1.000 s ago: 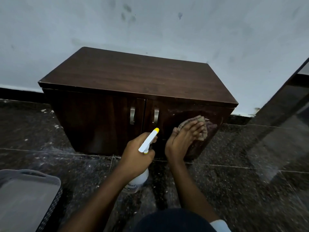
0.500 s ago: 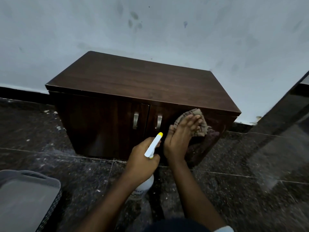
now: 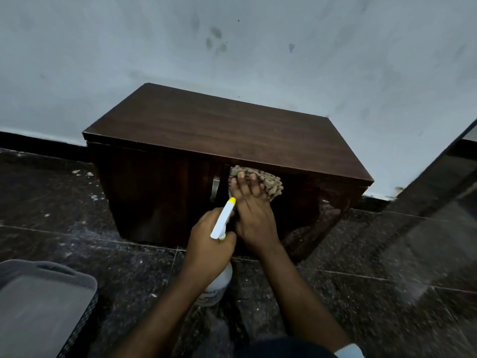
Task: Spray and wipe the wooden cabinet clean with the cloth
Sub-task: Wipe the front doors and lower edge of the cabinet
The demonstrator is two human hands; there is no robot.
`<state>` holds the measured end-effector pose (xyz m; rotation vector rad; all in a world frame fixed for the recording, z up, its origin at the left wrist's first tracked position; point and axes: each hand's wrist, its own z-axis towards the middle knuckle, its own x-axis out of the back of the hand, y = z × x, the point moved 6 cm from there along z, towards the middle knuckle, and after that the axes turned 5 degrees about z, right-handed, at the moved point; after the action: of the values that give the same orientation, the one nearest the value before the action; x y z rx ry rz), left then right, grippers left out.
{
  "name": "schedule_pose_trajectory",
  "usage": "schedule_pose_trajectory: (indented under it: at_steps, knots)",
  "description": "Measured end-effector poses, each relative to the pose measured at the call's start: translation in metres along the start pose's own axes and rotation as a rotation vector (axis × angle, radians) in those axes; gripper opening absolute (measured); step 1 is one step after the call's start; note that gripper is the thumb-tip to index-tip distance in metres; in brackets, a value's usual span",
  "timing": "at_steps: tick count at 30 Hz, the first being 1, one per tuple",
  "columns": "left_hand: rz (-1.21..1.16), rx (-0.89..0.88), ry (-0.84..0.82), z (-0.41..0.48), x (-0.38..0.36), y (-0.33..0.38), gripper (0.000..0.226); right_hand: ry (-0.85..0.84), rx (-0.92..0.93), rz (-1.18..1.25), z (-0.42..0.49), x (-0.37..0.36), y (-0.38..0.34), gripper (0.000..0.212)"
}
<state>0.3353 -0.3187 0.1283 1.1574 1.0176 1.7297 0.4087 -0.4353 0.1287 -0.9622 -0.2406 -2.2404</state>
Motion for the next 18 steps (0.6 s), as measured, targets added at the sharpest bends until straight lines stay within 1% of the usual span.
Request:
schedule_pose_trajectory:
  at_steps: [2, 3, 4, 6, 7, 8, 9, 11, 12, 13, 14, 15, 18]
  knots:
    - [0.006, -0.003, -0.023, -0.002, 0.002, -0.002, 0.050, 0.000, 0.109, -0.089, -0.010, 0.013, 0.014, 0.057]
    - [0.010, -0.003, -0.043, -0.003, 0.003, -0.003, 0.047, 0.037, 0.095, -0.115, -0.016, 0.020, 0.024, 0.054]
    - [0.015, -0.002, -0.062, -0.003, 0.005, -0.004, 0.046, 0.095, 0.020, -0.118, -0.022, 0.027, 0.033, 0.053]
    - [0.026, 0.005, -0.079, -0.002, 0.009, -0.004, 0.046, 0.214, -0.215, -0.068, -0.029, 0.029, 0.041, 0.056]
    - [0.031, 0.009, -0.075, 0.000, 0.012, -0.004, 0.048, 0.238, -0.300, -0.031, -0.028, 0.022, 0.036, 0.058]
    - [0.032, 0.008, -0.067, 0.001, 0.015, -0.003, 0.049, 0.224, -0.331, 0.008, -0.023, 0.014, 0.027, 0.060]
    - [0.024, 0.004, -0.061, 0.001, 0.017, -0.001, 0.050, 0.182, -0.295, 0.037, -0.017, 0.006, 0.016, 0.061]
    - [-0.003, -0.010, -0.076, 0.001, 0.015, 0.007, 0.048, 0.079, -0.131, 0.059, -0.008, 0.000, 0.006, 0.064]
    - [-0.010, -0.015, -0.096, 0.001, 0.012, 0.011, 0.046, 0.050, -0.071, 0.051, -0.007, 0.003, 0.010, 0.064]
    - [-0.012, -0.018, -0.116, 0.000, 0.009, 0.014, 0.043, 0.049, -0.052, 0.039, -0.011, 0.009, 0.017, 0.061]
    - [-0.011, -0.019, -0.137, -0.001, 0.006, 0.017, 0.042, 0.081, -0.083, 0.033, -0.018, 0.016, 0.027, 0.057]
    - [-0.008, -0.020, -0.154, -0.002, 0.004, 0.020, 0.042, 0.147, -0.160, 0.045, -0.028, 0.025, 0.038, 0.053]
    - [-0.002, -0.040, -0.162, -0.001, 0.006, 0.027, 0.042, 0.396, -0.504, 0.149, -0.052, 0.045, 0.070, 0.055]
